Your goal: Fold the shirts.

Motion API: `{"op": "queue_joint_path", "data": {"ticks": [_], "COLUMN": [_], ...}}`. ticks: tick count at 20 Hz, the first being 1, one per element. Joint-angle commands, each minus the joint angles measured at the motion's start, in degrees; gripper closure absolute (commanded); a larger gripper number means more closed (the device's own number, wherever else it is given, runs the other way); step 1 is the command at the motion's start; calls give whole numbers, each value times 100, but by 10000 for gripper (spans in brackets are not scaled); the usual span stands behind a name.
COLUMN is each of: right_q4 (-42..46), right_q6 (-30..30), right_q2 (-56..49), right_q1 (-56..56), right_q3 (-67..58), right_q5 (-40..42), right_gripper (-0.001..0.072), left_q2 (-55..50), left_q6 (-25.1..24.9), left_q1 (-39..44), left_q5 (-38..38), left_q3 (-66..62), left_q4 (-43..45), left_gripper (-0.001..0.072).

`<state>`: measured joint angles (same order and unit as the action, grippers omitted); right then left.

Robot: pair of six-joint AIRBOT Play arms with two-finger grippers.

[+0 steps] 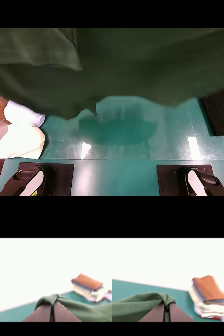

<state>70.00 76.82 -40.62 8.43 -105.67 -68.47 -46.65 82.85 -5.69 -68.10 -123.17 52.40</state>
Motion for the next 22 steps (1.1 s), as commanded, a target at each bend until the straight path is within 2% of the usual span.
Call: {"op": "queue_joint_path", "data": {"ticks": [1, 4, 9, 12, 15, 18, 22], "right_q4": [678, 608, 608, 605, 603, 527, 175], "right_q6": [315, 315, 295, 170, 153, 157, 155], "right_q2": [-376, -1241, -2542, -3434, -4343, -5053, -5589], "right_q1": [-2, -9, -11, -11, -11, -17, -74], "right_q3": [-1080, -1451, 31, 855, 1268, 1032, 240], "right_q5": [-863, -1790, -2304, -2107, -1447, -903, -833], "right_gripper": [694, 694, 694, 695, 695, 694, 695], "left_q2": [-7, -31, -826, -1803, -3077, -4096, -4723], "left_q6": [133, 131, -59, -175, -343, -846, -1003], "left_q1": [0, 0, 0, 2, 2, 0, 0], "left_q5": [17, -83, -313, -238, 140, 848, 1342], "left_q3": [-238, 1025, 3189, 3875, 3978, 3853, 3464], "left_q4": [-140, -267, -262, -256, -380, -944, -1178], "left_gripper": [686, 686, 685, 685, 685, 685, 684]}}
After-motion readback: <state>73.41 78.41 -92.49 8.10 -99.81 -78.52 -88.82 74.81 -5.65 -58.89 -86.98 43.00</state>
